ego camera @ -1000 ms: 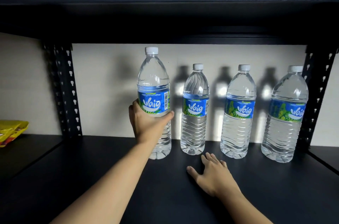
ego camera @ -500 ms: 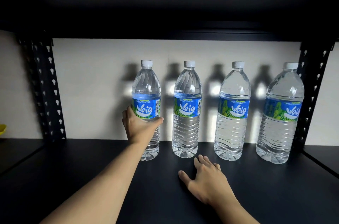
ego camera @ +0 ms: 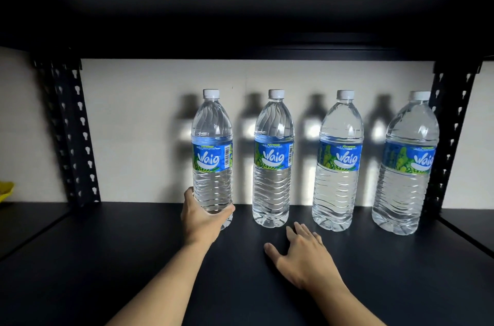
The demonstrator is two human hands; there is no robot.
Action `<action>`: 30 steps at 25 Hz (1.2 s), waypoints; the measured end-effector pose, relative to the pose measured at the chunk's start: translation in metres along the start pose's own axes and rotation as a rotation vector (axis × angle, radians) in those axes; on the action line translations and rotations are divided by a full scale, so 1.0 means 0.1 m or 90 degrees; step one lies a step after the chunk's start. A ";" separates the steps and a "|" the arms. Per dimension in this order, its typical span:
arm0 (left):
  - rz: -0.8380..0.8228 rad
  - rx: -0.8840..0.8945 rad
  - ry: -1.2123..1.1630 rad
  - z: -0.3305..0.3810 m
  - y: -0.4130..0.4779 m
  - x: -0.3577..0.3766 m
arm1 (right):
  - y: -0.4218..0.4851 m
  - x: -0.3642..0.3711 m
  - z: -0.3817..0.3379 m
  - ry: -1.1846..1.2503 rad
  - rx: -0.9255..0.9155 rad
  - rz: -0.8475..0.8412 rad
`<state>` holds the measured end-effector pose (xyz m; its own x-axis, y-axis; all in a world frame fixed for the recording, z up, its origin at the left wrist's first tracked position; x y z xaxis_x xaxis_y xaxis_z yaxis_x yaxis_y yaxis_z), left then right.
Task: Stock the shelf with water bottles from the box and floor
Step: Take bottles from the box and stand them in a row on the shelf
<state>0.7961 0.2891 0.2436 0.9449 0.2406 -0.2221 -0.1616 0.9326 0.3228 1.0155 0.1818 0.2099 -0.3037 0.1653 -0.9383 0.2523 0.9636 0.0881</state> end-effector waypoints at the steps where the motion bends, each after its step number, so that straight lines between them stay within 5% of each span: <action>1: 0.000 -0.003 -0.003 -0.02 0.01 0.01 | 0.00 -0.01 0.00 0.001 0.000 0.001; 30: -0.024 -0.009 0.044 -0.15 0.09 -0.08 | -0.01 -0.05 -0.01 0.009 -0.004 0.016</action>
<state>0.7827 0.2997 0.2342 0.9284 0.2227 -0.2973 -0.1305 0.9449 0.3003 1.0161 0.1799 0.2152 -0.3097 0.1925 -0.9312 0.2545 0.9603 0.1138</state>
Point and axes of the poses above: each hand's wrist, its own y-axis towards the middle knuckle, its own x-axis out of the palm, z = x × y, the point moved 8 cm from there along y, towards the middle knuckle, and after that the axes turned 6 degrees about -z, right-handed, at the moved point
